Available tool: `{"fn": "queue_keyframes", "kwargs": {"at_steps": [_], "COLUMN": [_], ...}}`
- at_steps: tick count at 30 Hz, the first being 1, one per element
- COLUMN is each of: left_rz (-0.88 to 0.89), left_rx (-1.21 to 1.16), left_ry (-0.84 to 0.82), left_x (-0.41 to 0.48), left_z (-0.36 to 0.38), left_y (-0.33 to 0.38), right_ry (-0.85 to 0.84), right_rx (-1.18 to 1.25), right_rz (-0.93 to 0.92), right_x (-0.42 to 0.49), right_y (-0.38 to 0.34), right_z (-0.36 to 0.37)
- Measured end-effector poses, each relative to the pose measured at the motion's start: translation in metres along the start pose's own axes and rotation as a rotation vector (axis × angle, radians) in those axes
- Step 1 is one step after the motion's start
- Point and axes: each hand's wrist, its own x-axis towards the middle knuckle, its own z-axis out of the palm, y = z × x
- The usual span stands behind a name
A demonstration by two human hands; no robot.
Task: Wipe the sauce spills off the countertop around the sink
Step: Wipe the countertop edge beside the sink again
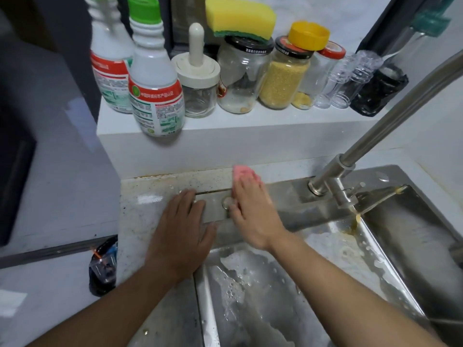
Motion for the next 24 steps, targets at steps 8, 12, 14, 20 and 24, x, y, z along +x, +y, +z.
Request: {"fn": "queue_keyframes", "kwargs": {"at_steps": [8, 12, 14, 20, 24], "left_rz": [-0.045, -0.057, -0.055, -0.083, -0.170], "left_rx": [-0.093, -0.087, -0.079, -0.094, -0.041], "left_ry": [0.020, 0.019, 0.002, 0.014, 0.089], "left_x": [-0.003, -0.002, -0.004, -0.010, -0.026], "left_z": [-0.005, -0.004, -0.006, -0.012, -0.036], "left_y": [0.001, 0.001, 0.002, 0.010, 0.018], "right_ry": [0.042, -0.082, -0.086, 0.083, 0.030], "right_rx": [-0.108, -0.017, -0.064, -0.118, -0.159], "right_rz": [0.412, -0.060, 0.028, 0.397, -0.045], "right_x": [0.017, 0.010, 0.009, 0.000, -0.027], "right_y": [0.060, -0.009, 0.013, 0.047, 0.030], "right_z": [-0.018, 0.002, -0.009, -0.006, 0.006]}}
